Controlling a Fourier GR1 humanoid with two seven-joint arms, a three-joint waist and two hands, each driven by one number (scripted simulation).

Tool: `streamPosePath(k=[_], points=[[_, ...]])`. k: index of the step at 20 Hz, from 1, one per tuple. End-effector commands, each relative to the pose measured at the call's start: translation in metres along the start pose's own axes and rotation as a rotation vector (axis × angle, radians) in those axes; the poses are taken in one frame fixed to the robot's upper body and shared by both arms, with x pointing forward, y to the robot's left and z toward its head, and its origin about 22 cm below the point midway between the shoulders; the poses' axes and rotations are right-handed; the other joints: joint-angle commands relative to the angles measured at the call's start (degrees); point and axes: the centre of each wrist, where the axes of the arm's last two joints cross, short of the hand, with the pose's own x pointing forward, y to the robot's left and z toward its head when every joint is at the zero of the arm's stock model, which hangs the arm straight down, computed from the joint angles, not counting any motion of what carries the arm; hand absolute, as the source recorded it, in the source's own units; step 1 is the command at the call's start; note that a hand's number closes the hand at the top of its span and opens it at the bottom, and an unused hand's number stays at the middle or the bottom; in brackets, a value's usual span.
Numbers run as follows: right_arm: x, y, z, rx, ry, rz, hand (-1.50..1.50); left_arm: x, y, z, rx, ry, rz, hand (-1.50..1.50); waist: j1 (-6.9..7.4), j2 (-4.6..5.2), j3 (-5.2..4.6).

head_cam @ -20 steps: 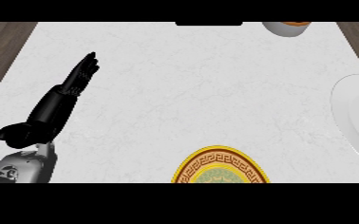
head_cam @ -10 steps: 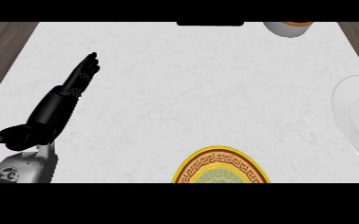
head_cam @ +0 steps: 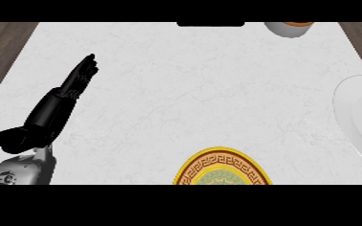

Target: Pick the tomato from the plate and place it in the plate

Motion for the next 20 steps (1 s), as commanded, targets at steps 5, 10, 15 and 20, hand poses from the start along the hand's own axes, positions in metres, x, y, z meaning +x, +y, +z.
streamPosePath(k=[5, 10, 15, 20], points=[[0.033, -0.018, 0.037, -0.027, 0.054, -0.493, -1.50, -0.009, 0.002, 0.001, 0.013, 0.014, 0.006, 0.00, -1.35, -0.49, -0.02], [0.007, -0.046, 0.051, -0.011, 0.054, -0.691, -1.50, -0.010, 0.005, 0.004, 0.030, 0.025, -0.011, 0.00, -2.30, -0.71, -0.08], [-0.046, -0.095, 0.062, 0.008, -0.002, -0.744, -1.50, -0.012, 0.004, 0.019, 0.023, 0.012, -0.013, 0.00, -1.87, -0.64, -0.15], [-0.093, -0.129, 0.091, 0.028, -0.001, -0.724, -1.50, 0.009, 0.015, 0.004, 0.033, 0.002, -0.030, 0.00, -1.09, -0.29, -0.11]])
